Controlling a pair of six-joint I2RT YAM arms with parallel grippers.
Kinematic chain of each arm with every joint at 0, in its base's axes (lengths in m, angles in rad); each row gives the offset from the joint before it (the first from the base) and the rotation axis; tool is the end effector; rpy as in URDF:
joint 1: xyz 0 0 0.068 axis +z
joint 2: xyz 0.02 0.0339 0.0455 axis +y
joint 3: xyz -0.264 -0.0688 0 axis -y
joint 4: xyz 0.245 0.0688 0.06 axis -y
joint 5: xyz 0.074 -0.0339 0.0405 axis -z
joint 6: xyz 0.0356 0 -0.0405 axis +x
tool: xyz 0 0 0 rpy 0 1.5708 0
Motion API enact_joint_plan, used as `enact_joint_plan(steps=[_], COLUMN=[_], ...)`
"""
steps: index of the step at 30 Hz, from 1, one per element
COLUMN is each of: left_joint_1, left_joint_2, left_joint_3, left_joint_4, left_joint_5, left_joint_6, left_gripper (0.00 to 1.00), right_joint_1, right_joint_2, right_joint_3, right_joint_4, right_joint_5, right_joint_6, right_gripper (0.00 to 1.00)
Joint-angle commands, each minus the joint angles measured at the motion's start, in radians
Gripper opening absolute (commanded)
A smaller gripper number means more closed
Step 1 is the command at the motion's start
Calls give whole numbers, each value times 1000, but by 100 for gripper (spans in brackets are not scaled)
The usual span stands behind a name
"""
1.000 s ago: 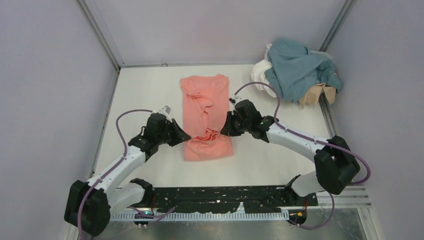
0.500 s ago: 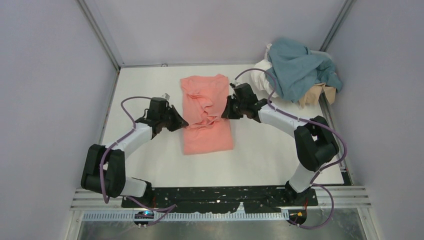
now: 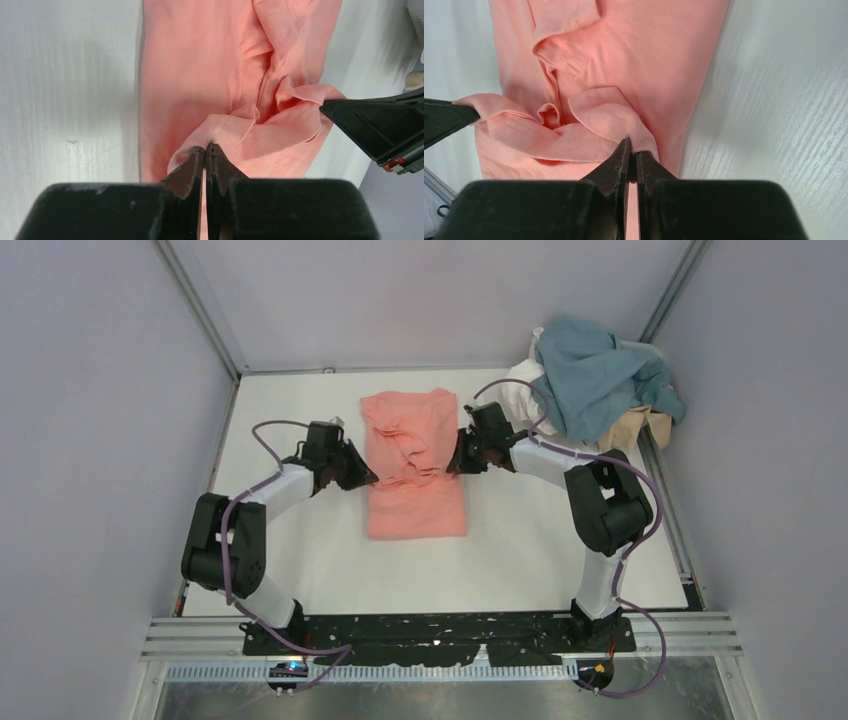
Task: Fold and stack the t-shirts
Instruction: Fold the folded rectangular tshirt in 1/3 of the way
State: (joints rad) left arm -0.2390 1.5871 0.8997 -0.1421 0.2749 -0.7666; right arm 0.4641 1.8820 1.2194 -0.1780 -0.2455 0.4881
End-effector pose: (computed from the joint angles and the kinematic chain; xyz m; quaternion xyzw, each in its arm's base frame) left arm 0.3133 -0.0863 0.1885 -0.1928 0.9043 -0.2848 0.2529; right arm 0.3568 0.1883 0.1805 -0.0326 0.9275 0.2641 0.2625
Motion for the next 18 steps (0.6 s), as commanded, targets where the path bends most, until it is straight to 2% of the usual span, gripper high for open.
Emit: enact_joint_plan(steps=[1, 2, 3, 4, 5, 6, 7, 8, 11, 16, 18], left_joint_1=[17, 19, 21, 21, 22, 21, 22, 22, 20, -5, -19], left_joint_2=[18, 23, 25, 25, 21, 12, -3, -24, -118, -266, -319], left_joint_3=[61, 70, 85, 99, 109, 113, 109, 99, 30, -98, -164], left_joint_4=[-21, -26, -36, -53, -69, -83, -93, -97, -101, -111, -105], left_joint_5=[-43, -42, -42, -40, -36, -37, -40, -42, -68, -45, -42], left_joint_6=[25, 27, 28, 33, 36, 37, 36, 38, 33, 33, 19], left_gripper=[9, 21, 36, 51, 69, 87, 97, 99, 100, 100, 100], right_joint_1=[-10, -10, -12, -12, -12, -12, -12, -12, -7, 34, 74], right_joint_2=[18, 20, 18, 13, -3, -15, -41, -59, -158, -276, -304], right_joint_3=[77, 85, 88, 93, 93, 91, 84, 62, -11, -145, -173], right_joint_4=[60, 60, 56, 49, 31, 22, 6, 1, 6, 24, 65], right_joint_5=[-16, -14, -9, -4, 11, 24, 56, 68, 96, 96, 25], right_joint_6=[-9, -10, -14, -19, -22, -29, -31, -35, -34, -49, -67], right_gripper=[17, 19, 29, 46, 55, 72, 78, 88, 98, 95, 95])
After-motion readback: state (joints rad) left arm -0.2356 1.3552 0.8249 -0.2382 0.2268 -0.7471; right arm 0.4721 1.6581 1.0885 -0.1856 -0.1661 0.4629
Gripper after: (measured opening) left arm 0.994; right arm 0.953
